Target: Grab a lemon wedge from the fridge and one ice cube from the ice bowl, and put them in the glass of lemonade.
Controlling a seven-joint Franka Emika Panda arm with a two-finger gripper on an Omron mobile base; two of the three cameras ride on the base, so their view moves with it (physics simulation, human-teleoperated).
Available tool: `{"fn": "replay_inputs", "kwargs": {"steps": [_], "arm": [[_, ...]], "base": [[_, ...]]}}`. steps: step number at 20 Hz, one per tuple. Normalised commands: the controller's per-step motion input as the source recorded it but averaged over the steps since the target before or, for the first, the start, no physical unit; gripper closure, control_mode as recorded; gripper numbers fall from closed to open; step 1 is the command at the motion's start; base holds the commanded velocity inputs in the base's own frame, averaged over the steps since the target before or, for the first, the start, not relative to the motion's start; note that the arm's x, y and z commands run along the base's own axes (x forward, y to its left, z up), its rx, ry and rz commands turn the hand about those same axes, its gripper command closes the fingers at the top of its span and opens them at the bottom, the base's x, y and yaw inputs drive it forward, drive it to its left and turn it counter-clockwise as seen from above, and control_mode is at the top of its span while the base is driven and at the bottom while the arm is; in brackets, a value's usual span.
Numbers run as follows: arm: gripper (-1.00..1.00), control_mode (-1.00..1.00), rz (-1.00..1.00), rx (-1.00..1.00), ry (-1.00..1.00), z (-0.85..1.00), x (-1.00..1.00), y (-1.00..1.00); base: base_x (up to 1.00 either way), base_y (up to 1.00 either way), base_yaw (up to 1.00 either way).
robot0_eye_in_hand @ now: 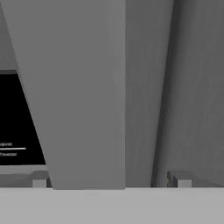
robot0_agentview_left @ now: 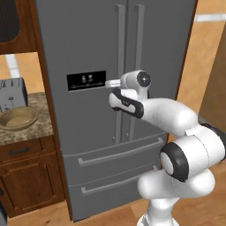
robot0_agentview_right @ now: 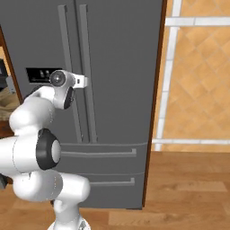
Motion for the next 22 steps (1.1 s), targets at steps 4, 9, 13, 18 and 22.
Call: {"fn": "replay_inputs", "kwargs": {"steps": [4,9,13,18,22], "arm": [[1.00,-1.00,-0.01,-0.01,0.06,-0.03,0.52,0.01],[1.00,-1.00,-0.10,-0.01,0.26,0.13,-0.75,0.09],[1.00,-1.00,-0.06,-0.02,0.09,0.33,-1.00,0.00],[1.00,-1.00,-0.01,0.00,0.00,0.37,-1.00,0.30],[1.00,-1.00,0.00,0.00,0.00,0.13,-1.00,0.55]], "base": [[0.00,0.00,0.00],[0.00,0.00,0.00],[0.00,0.00,0.00],[0.00,0.00,0.00],[0.00,0.00,0.00]]}}
